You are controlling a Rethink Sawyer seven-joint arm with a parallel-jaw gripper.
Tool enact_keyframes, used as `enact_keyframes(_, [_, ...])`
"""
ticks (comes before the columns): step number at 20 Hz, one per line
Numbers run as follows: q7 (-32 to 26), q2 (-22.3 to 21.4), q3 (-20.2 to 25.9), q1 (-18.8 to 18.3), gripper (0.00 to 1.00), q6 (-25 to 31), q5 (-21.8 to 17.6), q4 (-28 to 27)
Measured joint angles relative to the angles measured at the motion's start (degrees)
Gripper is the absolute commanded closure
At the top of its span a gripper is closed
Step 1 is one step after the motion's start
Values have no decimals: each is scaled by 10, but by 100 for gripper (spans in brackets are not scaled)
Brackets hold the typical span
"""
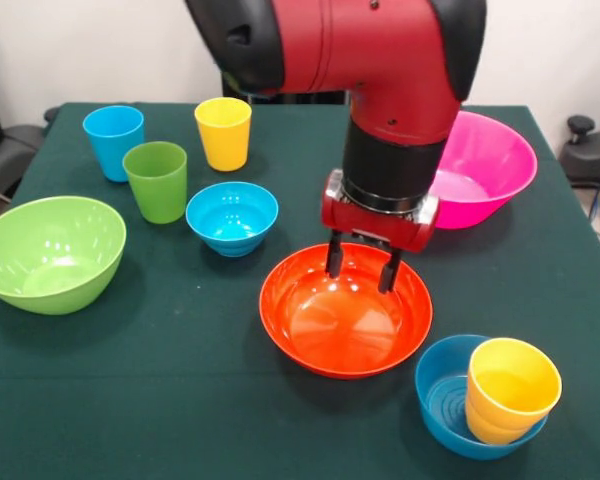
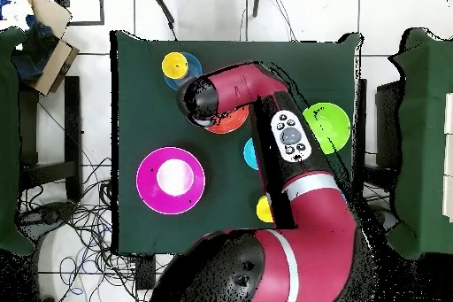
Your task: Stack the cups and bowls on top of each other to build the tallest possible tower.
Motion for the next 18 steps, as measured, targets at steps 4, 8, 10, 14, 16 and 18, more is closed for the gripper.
enact_keyframes(4, [0,12,0,-5,0,-9,20,0])
enact_keyframes(8, [0,26,0,-9,0,-9,45,0])
enact_keyframes(10, [0,32,0,-10,0,-9,53,0])
enact_keyframes(14, [0,38,0,-11,0,-9,63,0])
enact_keyframes(16, [0,41,0,-11,0,-9,65,0])
enact_keyframes(18, [0,41,0,-11,0,-9,65,0])
